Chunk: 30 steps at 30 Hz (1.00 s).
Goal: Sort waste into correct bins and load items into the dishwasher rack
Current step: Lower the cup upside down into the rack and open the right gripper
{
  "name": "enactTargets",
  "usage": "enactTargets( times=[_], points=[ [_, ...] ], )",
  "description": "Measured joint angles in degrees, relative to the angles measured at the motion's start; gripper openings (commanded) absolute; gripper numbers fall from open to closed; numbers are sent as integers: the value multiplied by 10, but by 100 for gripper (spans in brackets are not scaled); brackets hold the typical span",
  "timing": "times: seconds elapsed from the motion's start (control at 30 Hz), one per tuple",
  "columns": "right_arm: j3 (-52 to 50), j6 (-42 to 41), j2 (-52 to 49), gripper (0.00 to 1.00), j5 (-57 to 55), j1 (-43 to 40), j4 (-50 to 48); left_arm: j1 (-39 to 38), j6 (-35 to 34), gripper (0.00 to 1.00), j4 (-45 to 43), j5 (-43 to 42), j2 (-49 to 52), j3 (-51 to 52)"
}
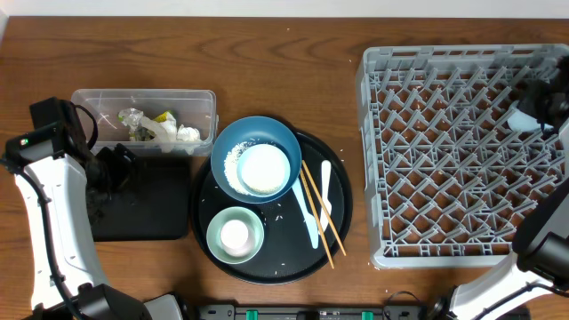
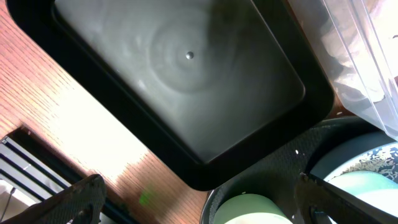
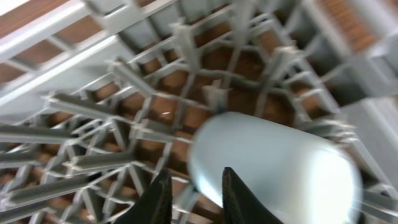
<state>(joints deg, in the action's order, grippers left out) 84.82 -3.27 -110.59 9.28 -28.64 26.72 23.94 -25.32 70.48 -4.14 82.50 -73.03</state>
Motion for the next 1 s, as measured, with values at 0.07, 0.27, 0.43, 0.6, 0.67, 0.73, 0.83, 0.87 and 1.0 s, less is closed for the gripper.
enactTargets(
  times=[0.07, 0.27, 0.43, 0.6, 0.67, 0.73, 0.83, 0.87, 1.0],
  points=[
    [0, 0, -3, 24, 17, 0, 1, 0, 0, 98, 0, 0, 0, 0],
    [0, 4, -4, 31, 38, 0, 13, 0, 0, 98, 0, 0, 0, 0],
    [0, 9, 8, 30, 1, 0, 29, 0, 0, 98, 0, 0, 0, 0],
    [0, 8, 50, 30, -93, 0, 49, 0, 0, 98, 0, 0, 0, 0],
    [0, 5, 60, 29, -123, 0, 56, 0, 0, 98, 0, 0, 0, 0],
    [0, 2, 61, 30, -146, 0, 59, 0, 0, 98, 0, 0, 0, 0],
    [0, 0, 60, 29, -163, 0, 65, 0, 0, 98, 0, 0, 0, 0],
    [0, -1, 60, 29, -167, 0, 65, 0, 0, 98, 0, 0, 0, 0],
    [0, -2, 54, 30, -171, 0, 63, 0, 0, 98, 0, 0, 0, 0]
  ],
)
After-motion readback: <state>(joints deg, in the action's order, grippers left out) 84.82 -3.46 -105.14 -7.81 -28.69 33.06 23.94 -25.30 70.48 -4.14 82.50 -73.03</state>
